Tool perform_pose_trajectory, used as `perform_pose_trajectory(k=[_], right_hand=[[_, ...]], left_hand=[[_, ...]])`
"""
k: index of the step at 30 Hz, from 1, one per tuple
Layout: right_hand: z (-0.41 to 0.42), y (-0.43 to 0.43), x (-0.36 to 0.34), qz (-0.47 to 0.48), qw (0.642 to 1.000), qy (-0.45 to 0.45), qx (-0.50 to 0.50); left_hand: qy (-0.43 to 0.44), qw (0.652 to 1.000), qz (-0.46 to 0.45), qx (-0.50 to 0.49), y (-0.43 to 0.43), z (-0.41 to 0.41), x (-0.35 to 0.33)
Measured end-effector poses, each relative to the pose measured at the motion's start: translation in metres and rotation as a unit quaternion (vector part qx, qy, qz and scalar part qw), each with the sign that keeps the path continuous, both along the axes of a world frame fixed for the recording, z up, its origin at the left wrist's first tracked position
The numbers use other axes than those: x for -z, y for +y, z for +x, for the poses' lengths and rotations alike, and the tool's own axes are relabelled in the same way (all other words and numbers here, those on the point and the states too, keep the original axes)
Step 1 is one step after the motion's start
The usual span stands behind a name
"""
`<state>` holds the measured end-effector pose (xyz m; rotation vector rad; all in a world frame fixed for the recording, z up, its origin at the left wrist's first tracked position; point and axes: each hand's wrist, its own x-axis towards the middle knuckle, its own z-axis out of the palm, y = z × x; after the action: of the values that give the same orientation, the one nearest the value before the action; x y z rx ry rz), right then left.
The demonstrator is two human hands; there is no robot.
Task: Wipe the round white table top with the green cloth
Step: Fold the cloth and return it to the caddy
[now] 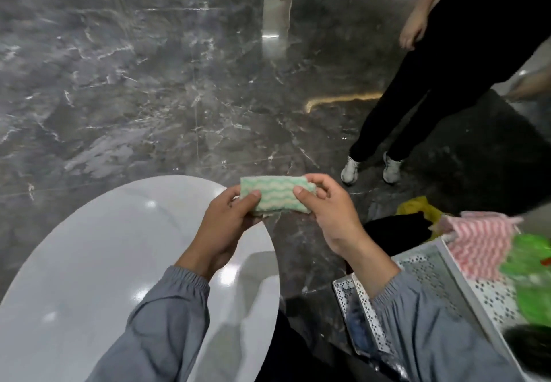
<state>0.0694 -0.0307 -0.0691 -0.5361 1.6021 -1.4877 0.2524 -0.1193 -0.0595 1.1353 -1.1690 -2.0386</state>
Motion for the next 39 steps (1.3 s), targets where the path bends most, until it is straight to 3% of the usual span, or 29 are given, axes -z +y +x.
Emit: perform_pose_trajectory(k=[9,17,24,30,39], right_hand=[[-0.081,0.118,-0.049,0.032,0.986,0.03,0.163],[-0.14,0.219,-0.026,0.068,0.943,0.039,0.323],[-0.168,0.25,0.006,0.134,0.906,0.061,0.397],[-0.184,0.244,0.031,0.213,0.872,0.111,0.426],[-0.19,0.238,0.046,0.325,0.837,0.161,0.409]], left_hand=[[-0.024,0.995,0.004,0.102,0.059,-0.123,-0.05],[-0.05,0.967,-0.035,0.249,0.121,-0.239,-0.021],[-0.104,0.938,-0.093,0.319,0.159,-0.298,0.016],[-0.143,0.932,-0.096,0.32,0.17,-0.321,0.046],[-0.199,0.87,-0.196,0.406,0.179,-0.316,0.071]])
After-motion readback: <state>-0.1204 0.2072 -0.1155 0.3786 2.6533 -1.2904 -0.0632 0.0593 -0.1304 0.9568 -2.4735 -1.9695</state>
